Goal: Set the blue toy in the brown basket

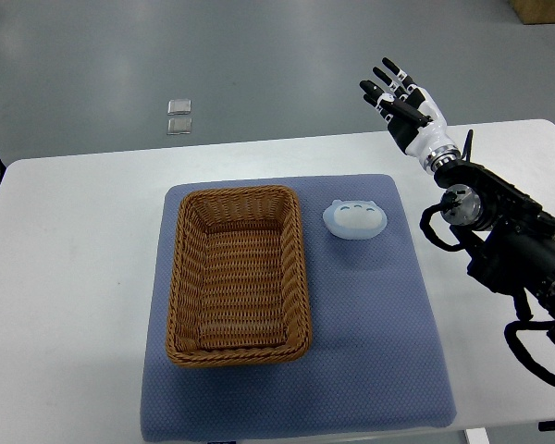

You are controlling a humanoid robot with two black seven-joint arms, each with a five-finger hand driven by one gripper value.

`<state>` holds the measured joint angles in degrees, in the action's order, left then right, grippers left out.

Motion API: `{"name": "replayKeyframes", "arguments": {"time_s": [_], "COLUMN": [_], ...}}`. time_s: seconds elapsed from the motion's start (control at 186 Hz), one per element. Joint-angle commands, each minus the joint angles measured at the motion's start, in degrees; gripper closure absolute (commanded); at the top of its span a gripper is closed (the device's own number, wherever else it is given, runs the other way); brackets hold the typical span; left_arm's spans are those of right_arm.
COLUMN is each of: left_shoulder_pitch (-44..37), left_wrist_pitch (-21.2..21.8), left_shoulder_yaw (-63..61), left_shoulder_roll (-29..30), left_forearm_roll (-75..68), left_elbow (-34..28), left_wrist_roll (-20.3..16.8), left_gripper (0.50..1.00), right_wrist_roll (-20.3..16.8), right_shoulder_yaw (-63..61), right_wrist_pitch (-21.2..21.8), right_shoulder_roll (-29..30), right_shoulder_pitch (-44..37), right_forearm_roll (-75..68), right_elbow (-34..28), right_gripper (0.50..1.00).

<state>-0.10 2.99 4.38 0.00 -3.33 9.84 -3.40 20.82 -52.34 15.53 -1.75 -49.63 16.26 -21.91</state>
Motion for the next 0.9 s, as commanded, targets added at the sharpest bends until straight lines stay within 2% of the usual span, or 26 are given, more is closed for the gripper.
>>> {"name": "replayKeyframes", "arguments": {"time_s": [0.0, 0.897], "left_shoulder_pitch": [0.0, 0.1], "left_wrist_pitch": [-0.1, -0.1], "left_shoulder_yaw": [0.0, 0.3], "left_shoulder_roll": [0.0, 0.0], "left_forearm_roll": [0.0, -0.2], "left_elbow": [0.0, -0.1], "left_wrist_roll": [0.1, 0.1], "left_gripper": [0.5, 0.5], "right_wrist_roll": [0.0, 0.2], "right_shoulder_yaw": [0.0, 0.0], "right_wrist_pitch": [-0.1, -0.2], "right_shoulder_roll": [0.0, 0.0], "right_shoulder_pitch": [0.0, 0.0], "right_forearm_roll": [0.0, -0.1], "right_elbow": [-0.1, 0.0], "right_gripper": [0.595, 0.595]}}
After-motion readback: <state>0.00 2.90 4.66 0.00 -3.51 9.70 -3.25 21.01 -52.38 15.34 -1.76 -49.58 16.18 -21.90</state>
